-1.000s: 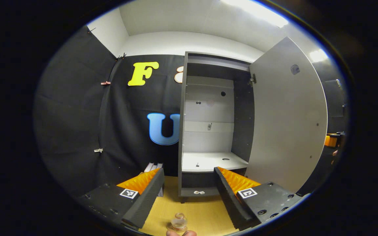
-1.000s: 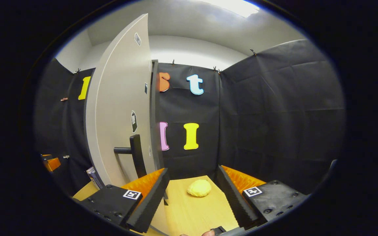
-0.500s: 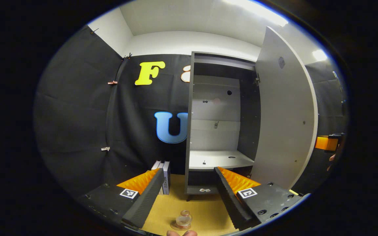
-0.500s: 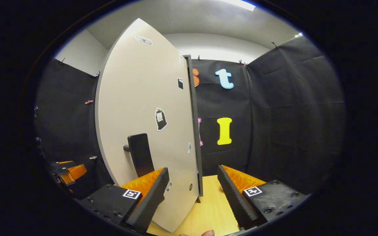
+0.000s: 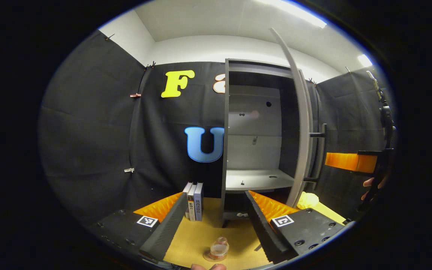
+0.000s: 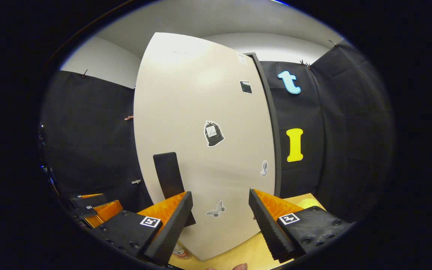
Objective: Open the cabinet door with the right hand, grasp the bottle in the cabinet with the left hand and place it on the coaster, then close the cabinet door with the right hand.
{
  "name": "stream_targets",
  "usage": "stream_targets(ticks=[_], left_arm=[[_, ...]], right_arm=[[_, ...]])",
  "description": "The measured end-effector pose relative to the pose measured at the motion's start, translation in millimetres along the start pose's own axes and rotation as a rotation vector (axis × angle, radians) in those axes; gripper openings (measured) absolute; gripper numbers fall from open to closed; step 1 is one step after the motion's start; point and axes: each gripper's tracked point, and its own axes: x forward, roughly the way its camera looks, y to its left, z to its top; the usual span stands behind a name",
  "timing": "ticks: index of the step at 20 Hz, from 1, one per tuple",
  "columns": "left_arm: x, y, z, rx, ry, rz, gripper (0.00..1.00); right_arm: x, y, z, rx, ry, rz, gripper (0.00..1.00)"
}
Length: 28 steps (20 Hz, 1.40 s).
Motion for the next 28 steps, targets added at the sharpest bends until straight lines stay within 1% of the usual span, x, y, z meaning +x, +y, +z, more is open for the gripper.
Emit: stream_targets(ticks=[3,4,5,6,9,10,13,14,15,16,23,28], left_arm=[[0,1,3,-0.008,-0.003,-0.003,0.93],[1,0,4,-0.006,-0.003,-0.005,0.95],[2,-1,4,-0.002,-0.003,-0.007,0.92],[1,-2,5,0.001,-0.003,-0.009,0.93],[4,-6,7,-0.009,-0.009,-0.019,0.93],[7,-7,8,-0.011,-0.010,-0.023,0.95],[9,-15,13,0.010,-0.016,-0.036,0.95],[8,-19,15,0.018,-0.019,-0.041,0.92],[6,-24,14,0.023,-0.022,-0.049,0.92],[7,-28,15,0.023,-0.025,-0.059,0.94],[5,-41,12,0.028,-0.019,-0.085,0.95],[5,-41,8,0.020,-0.008,-0.086,0.95]], right_arm=[[0,-3,-6,0.006,0.010,-0.010,0.98],[0,-4,-7,0.004,0.013,-0.018,0.98],[-1,-8,-8,0.000,0.015,-0.029,0.98],[-1,-12,-8,-0.005,0.013,-0.039,0.98],[-6,-21,-8,-0.036,0.004,-0.069,0.98],[-8,-22,-9,-0.045,0.002,-0.079,0.98],[-16,-30,-8,-0.084,-0.012,-0.116,0.98],[-18,-33,-7,-0.095,-0.017,-0.130,0.98],[-20,-36,-6,-0.101,-0.021,-0.140,0.98],[-22,-38,-6,-0.106,-0.025,-0.152,0.98],[-37,-58,-4,-0.097,-0.040,-0.228,0.98],[-39,-65,-2,-0.084,-0.050,-0.248,0.98]])
